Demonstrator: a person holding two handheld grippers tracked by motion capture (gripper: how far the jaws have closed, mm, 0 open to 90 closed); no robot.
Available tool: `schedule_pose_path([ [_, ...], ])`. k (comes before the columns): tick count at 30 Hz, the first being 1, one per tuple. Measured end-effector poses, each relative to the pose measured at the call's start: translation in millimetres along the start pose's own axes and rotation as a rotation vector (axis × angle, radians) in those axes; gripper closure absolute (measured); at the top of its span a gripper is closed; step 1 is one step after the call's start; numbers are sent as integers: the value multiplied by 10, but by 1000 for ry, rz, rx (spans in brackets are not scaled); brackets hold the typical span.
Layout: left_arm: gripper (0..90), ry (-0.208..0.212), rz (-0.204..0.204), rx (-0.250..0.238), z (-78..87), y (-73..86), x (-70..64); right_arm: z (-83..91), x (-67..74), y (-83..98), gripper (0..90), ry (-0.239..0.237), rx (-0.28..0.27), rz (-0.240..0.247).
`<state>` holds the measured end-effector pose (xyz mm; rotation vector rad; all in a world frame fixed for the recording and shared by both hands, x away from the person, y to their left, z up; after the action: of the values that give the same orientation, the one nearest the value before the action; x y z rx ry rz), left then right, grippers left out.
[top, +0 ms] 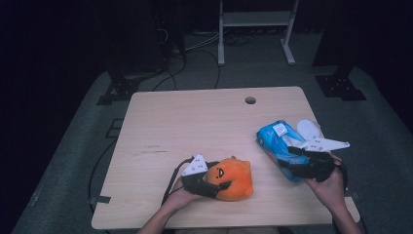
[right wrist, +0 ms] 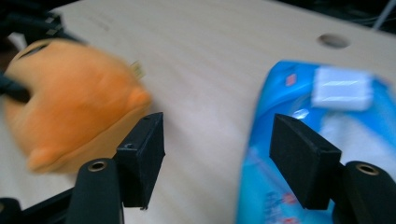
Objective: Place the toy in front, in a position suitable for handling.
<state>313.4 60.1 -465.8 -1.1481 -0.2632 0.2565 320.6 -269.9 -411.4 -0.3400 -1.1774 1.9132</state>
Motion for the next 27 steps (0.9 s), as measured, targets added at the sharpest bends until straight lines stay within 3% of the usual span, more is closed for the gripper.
schedule_pose_path([
  [2, 183, 0, -5, -1, 0, 5, -8, 19, -36, -41, 343, 16, -12, 2],
  [3, 177, 0, -8, -2, -1, 10, -12, 27, -131, -115, 343, 65, -21, 17],
  [5, 161, 0, -10, 1, -1, 14, -14, 10, -213, -147, 343, 107, -15, 23],
  [11, 137, 1, -36, 15, 11, 22, -30, -112, -485, -143, 351, 159, 20, -22],
  [16, 123, 2, -27, 8, 6, 31, -29, -183, -596, -70, 374, 186, 52, -37],
  [21, 112, 1, -37, 19, 9, 29, -45, -258, -617, 24, 524, 224, 88, -21],
  [27, 99, -3, -45, 26, 16, 23, -46, -270, -605, 42, 696, 213, 104, -47],
])
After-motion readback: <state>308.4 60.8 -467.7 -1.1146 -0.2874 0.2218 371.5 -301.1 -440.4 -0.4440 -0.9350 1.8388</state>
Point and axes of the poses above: each handheld gripper's, and its own axes: z roughly backward along the jaws, y roughly out of its underside, x roughly to its left, the point moved 3 cm from there along -z, roughly forward along the jaws, and after that the axes turned 10 degrees about -z, right-handed, at the moved point
